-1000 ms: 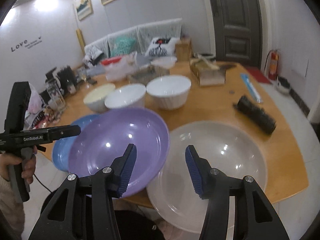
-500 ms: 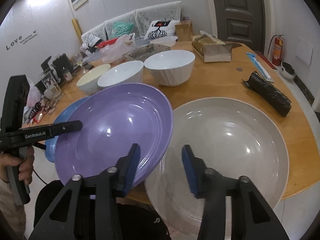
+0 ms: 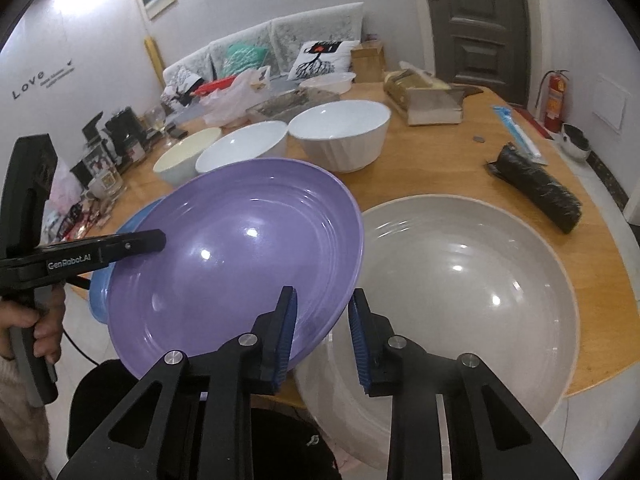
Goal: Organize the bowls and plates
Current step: 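Grasp the purple plate rim with the right gripper and lift it, then grasp the blue plate rim with the left gripper while the right gripper holds the purple plate, then lift the blue plate onto the purple plate while the right gripper holds it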
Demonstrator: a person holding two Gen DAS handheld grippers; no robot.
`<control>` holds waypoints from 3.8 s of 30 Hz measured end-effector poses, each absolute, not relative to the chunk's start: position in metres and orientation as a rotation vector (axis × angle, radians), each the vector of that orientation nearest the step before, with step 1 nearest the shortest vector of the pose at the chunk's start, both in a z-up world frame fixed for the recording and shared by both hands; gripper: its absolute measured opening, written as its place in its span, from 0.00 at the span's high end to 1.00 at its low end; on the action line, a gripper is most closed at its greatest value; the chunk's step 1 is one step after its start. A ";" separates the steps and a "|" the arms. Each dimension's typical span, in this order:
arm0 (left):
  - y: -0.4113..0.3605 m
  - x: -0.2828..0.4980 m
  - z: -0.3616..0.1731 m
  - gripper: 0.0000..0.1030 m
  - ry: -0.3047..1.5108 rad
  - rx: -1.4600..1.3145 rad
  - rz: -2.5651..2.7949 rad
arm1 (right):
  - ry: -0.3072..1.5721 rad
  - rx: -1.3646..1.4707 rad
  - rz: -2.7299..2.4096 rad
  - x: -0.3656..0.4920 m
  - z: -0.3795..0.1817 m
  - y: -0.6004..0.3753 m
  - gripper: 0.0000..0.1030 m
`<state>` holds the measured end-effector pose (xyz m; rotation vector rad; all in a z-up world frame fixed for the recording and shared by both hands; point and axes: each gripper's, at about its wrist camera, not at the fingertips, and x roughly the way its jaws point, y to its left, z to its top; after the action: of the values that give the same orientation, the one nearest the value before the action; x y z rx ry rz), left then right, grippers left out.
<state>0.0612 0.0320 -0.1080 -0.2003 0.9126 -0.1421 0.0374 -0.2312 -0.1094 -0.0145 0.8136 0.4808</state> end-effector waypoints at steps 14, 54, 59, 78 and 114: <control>-0.091 0.097 -0.092 0.88 0.916 0.019 -0.345 | 0.795 0.029 0.226 0.025 -0.100 -0.327 0.77; -0.093 0.110 -0.125 0.70 0.967 0.135 -0.291 | 0.820 -0.044 0.142 0.034 -0.114 -0.317 0.67; -0.033 0.087 -0.099 0.70 0.931 -0.040 -0.310 | 0.726 -0.021 0.241 0.025 -0.084 -0.301 0.67; 0.178 0.023 -0.129 0.68 0.915 -0.268 0.111 | 0.978 -0.105 0.899 0.061 -0.116 -0.096 0.44; 0.129 0.016 -0.095 0.88 0.875 -0.169 0.067 | 0.905 -0.192 0.833 0.039 -0.102 -0.123 0.79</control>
<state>0.0161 0.1289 -0.0955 -0.1693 0.8751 0.0671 0.0385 -0.1226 -0.1016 -0.1925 0.9053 0.8333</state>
